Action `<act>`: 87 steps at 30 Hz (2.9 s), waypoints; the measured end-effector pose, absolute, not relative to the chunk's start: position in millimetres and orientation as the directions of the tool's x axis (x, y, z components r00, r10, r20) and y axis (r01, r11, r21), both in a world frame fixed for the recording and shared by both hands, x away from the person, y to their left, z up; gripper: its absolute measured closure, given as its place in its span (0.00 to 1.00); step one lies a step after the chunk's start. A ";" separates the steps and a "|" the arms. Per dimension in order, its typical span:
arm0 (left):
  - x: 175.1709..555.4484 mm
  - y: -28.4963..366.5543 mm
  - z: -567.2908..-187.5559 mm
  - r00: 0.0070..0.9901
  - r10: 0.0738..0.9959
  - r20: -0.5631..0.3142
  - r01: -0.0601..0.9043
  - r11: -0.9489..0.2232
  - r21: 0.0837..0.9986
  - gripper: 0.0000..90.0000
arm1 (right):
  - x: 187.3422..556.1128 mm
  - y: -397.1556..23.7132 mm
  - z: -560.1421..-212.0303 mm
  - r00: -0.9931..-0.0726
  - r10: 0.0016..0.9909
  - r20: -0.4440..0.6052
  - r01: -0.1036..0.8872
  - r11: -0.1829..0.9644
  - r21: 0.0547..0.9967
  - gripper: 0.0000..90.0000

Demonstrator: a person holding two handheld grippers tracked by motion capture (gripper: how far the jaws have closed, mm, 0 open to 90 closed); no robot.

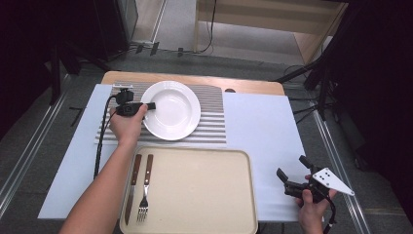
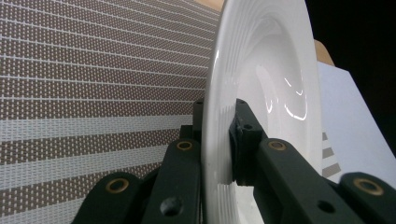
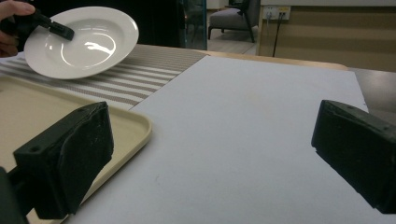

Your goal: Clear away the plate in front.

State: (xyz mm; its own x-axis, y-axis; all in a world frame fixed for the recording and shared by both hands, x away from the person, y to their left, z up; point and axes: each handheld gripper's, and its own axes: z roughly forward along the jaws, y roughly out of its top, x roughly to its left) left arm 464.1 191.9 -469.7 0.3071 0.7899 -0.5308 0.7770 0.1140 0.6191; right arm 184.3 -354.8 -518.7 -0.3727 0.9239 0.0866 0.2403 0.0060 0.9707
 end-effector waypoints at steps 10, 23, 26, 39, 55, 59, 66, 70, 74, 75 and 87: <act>453.1 189.1 -463.3 0.356 0.771 -0.528 0.763 0.086 0.640 0.91 | 184.2 -353.9 -518.6 -0.377 0.923 0.082 0.241 0.012 0.970 0.00; 440.4 184.6 -457.1 0.387 0.750 -0.536 0.763 0.065 0.643 0.91 | 184.4 -353.4 -518.5 -0.377 0.923 0.073 0.241 0.021 0.970 0.00; 435.8 182.9 -455.8 0.401 0.744 -0.535 0.760 0.056 0.647 0.91 | 184.4 -353.4 -518.5 -0.377 0.923 0.072 0.239 0.022 0.971 0.00; 413.7 176.0 -446.1 0.454 0.710 -0.539 0.742 0.034 0.669 0.91 | 184.4 -353.0 -518.6 -0.377 0.923 0.073 0.241 0.022 0.970 0.00; 378.2 164.8 -438.7 0.519 0.652 -0.553 0.728 0.001 0.685 0.91 | 184.4 -353.0 -518.5 -0.377 0.923 0.072 0.241 0.023 0.970 0.00; 368.0 159.5 -438.1 0.541 0.645 -0.540 0.720 -0.024 0.693 0.91 | 184.3 -352.6 -518.5 -0.377 0.923 0.072 0.241 0.023 0.970 0.00; 351.6 154.9 -445.0 0.555 0.629 -0.544 0.725 -0.046 0.688 0.91 | 184.1 -352.6 -518.4 -0.378 0.923 0.070 0.241 0.025 0.970 0.00; 342.7 154.7 -449.9 0.558 0.619 -0.552 0.727 -0.045 0.685 0.91 | 184.1 -352.6 -518.4 -0.378 0.923 0.070 0.240 0.025 0.970 0.00; 334.5 155.4 -456.2 0.560 0.608 -0.562 0.734 -0.050 0.677 0.91 | 184.1 -352.5 -518.4 -0.378 0.923 0.069 0.241 0.026 0.970 0.00; 332.4 155.9 -457.9 0.559 0.606 -0.565 0.737 -0.052 0.674 0.91 | 184.1 -352.5 -518.4 -0.377 0.923 0.069 0.241 0.026 0.970 0.00; 301.0 157.7 -474.8 0.542 0.563 -0.625 0.776 -0.049 0.629 0.91 | 184.0 -351.9 -518.3 -0.378 0.924 0.064 0.243 0.032 0.969 0.00</act>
State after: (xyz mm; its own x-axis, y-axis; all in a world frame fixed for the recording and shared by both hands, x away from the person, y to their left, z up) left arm 301.0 157.7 -474.8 0.5416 0.5625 -0.6246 0.7759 -0.0486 0.6290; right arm 184.0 -351.9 -518.3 -0.3776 0.9238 0.0640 0.2430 0.0322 0.9695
